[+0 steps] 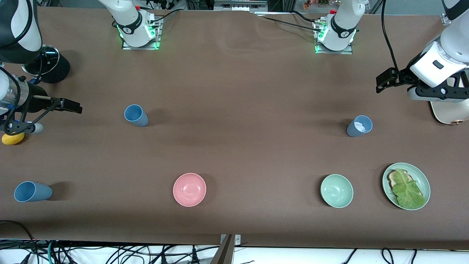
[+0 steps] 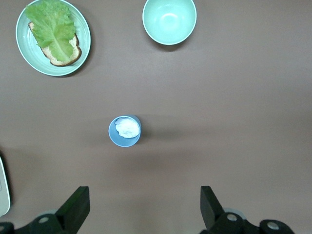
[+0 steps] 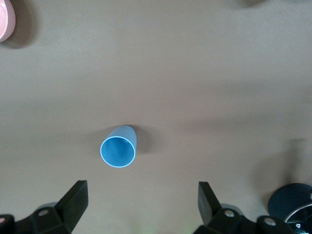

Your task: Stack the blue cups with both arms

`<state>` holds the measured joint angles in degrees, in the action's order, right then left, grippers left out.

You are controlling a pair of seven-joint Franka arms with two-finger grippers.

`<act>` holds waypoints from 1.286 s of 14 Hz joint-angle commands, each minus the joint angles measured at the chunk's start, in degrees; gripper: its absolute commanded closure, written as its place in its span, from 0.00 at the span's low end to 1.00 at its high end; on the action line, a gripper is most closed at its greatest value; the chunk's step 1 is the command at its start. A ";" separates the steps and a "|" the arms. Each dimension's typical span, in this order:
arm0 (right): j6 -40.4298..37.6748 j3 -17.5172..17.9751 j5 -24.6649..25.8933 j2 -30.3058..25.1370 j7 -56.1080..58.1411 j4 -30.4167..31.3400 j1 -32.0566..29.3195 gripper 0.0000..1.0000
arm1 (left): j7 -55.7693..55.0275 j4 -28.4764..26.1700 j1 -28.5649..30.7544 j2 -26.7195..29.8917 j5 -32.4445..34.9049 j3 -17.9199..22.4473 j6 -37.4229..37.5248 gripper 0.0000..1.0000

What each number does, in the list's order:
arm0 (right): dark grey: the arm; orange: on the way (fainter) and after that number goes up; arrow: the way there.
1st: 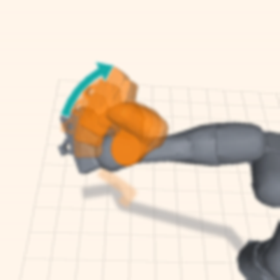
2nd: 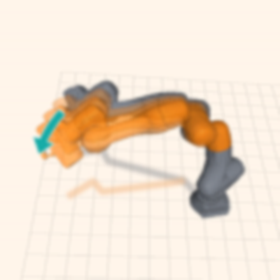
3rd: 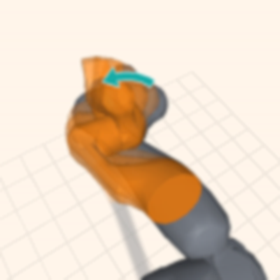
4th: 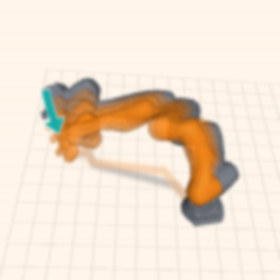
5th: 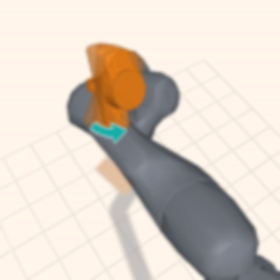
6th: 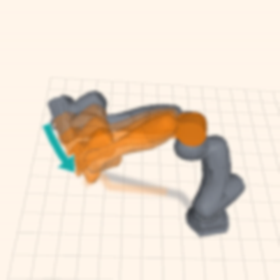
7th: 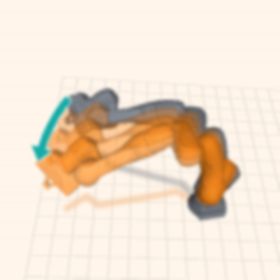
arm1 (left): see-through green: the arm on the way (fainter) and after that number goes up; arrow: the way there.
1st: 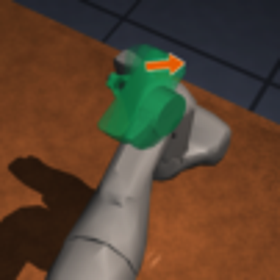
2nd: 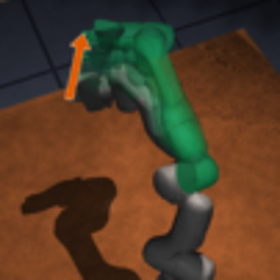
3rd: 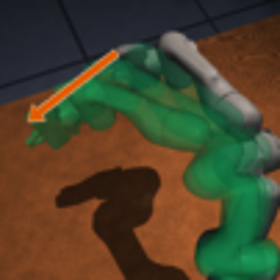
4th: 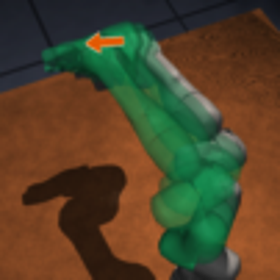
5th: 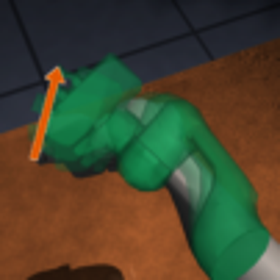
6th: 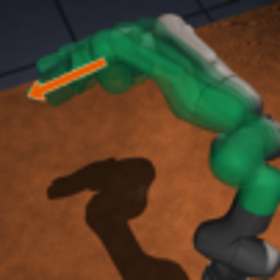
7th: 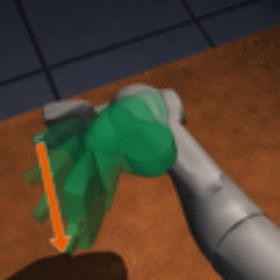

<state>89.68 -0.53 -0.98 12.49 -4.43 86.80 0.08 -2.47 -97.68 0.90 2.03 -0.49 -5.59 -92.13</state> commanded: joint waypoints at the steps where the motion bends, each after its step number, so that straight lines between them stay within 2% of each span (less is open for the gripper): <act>1: 0.93 0.62 1.06 -0.10 -0.49 0.21 -0.26 0.00 | -0.79 -0.67 0.07 0.78 -0.74 0.14 -0.15 0.00; 18: 0.50 0.62 1.06 0.07 -0.40 0.21 -0.17 0.00 | -0.87 -0.23 0.51 0.08 -0.82 0.49 0.37 0.00</act>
<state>90.09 -0.46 -0.96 12.61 -4.43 86.92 0.13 -3.08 -97.77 1.27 1.79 -0.49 -5.37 -92.09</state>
